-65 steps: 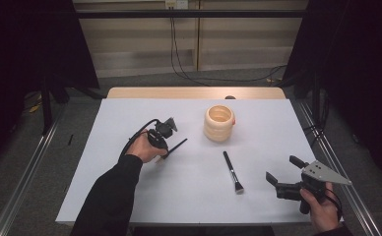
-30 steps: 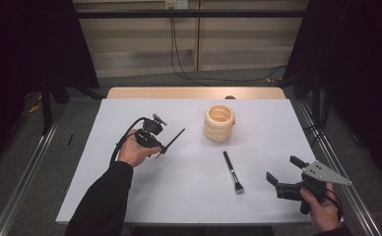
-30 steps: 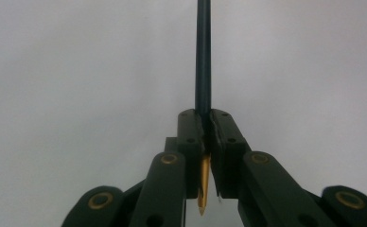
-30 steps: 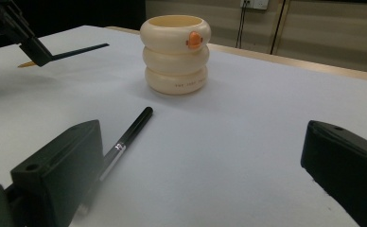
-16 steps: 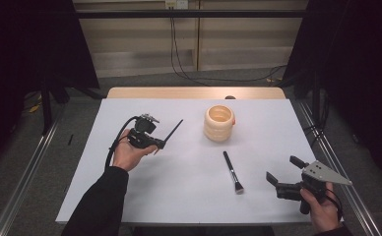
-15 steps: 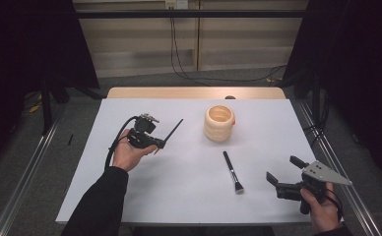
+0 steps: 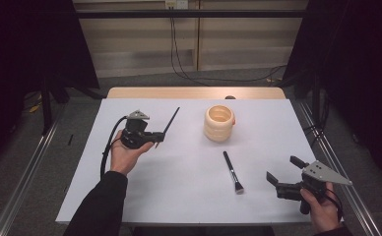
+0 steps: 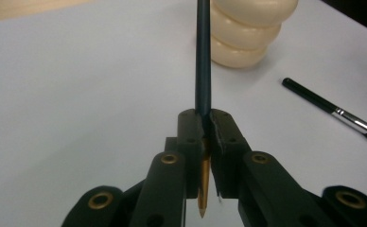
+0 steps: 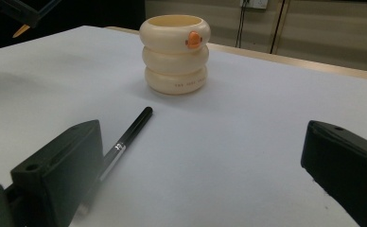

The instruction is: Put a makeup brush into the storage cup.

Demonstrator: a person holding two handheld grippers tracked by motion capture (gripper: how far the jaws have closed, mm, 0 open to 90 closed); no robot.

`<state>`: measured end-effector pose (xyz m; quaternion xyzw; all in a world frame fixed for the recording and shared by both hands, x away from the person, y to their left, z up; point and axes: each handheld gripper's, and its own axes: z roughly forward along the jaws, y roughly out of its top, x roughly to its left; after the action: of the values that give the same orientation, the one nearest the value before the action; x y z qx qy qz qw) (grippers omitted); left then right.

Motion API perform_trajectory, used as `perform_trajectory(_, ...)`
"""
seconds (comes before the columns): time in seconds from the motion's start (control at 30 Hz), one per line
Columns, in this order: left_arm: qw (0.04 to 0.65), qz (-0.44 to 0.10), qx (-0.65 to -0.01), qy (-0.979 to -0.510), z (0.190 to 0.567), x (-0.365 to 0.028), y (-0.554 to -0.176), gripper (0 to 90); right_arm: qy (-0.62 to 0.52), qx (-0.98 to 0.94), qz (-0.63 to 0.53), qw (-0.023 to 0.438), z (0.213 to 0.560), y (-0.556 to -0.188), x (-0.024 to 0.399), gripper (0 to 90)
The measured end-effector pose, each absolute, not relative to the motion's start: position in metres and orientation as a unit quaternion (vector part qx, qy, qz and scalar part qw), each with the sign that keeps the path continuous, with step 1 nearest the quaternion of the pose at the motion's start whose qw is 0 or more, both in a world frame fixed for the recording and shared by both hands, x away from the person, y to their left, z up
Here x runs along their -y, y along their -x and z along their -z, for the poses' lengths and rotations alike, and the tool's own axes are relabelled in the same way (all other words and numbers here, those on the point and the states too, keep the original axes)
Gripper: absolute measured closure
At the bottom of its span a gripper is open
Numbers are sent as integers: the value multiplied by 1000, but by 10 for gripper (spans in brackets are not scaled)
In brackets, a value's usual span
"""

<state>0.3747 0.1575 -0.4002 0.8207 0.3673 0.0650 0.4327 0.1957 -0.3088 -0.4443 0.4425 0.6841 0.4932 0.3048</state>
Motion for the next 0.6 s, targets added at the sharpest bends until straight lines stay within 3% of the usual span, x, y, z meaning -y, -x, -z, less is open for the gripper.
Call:
perform_trajectory(0.3,467,-113,-350,-804,391,-162,-365,836,-443,-684,-494,303,445,-196,309,0)
perform_trajectory(0.6,497,-115,-325,-796,385,-160,-353,836,-444,-683,-497,299,444,-196,309,0)
